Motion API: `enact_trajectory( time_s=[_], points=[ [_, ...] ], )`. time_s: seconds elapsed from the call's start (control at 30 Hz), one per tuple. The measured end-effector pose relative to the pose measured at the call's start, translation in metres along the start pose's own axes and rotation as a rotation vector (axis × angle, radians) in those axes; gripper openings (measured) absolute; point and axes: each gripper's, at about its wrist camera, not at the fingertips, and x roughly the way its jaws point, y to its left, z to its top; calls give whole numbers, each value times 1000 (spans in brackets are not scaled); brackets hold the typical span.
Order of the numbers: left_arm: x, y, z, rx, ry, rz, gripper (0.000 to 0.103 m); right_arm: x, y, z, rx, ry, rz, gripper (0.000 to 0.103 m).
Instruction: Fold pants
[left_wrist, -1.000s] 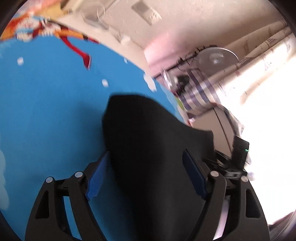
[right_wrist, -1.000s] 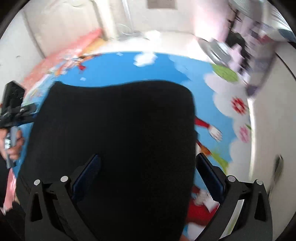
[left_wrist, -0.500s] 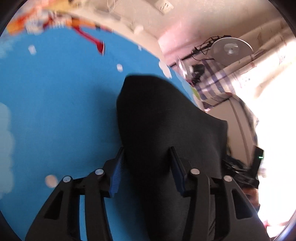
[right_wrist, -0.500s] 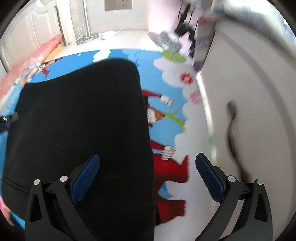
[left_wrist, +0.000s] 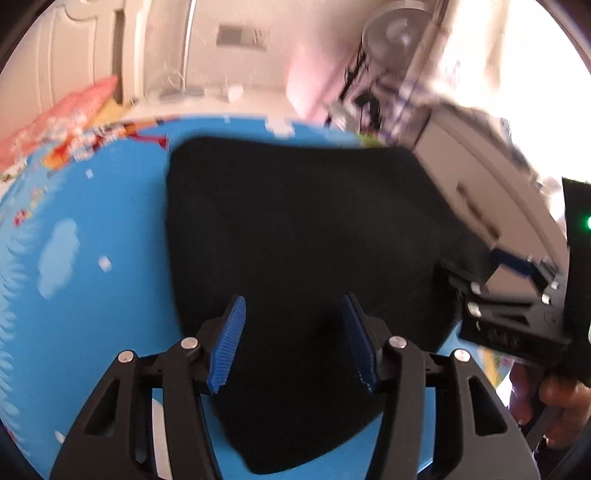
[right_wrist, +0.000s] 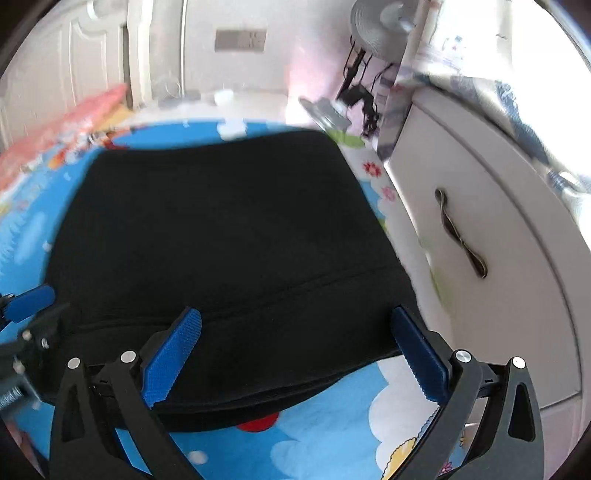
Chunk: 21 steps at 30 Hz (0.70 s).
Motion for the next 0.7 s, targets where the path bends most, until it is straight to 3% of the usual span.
enact_trajectory(
  time_s=[0.07, 0.27, 0.33, 0.47, 0.53, 0.7],
  points=[
    [12, -5, -6, 30, 16, 34, 56, -3, 0, -3, -3, -9, -6, 99],
    [-5, -7, -8, 5, -10, 70, 64, -8, 1, -4, 10, -9, -30, 99],
    [-14, -8, -14, 5, -26, 93, 76, -16, 0, -5, 15, -18, -27, 99],
    [-32, -9, -23, 4, -41, 122, 83, -36, -2, -10, 38, -40, -23, 99],
    [-40, -15, -25, 11, -47, 151, 96, -49, -5, -12, 56, -60, -22, 99],
    [-60, -32, -23, 55, -79, 206, 101, -78, -13, -17, 93, -98, -36, 99]
  ],
)
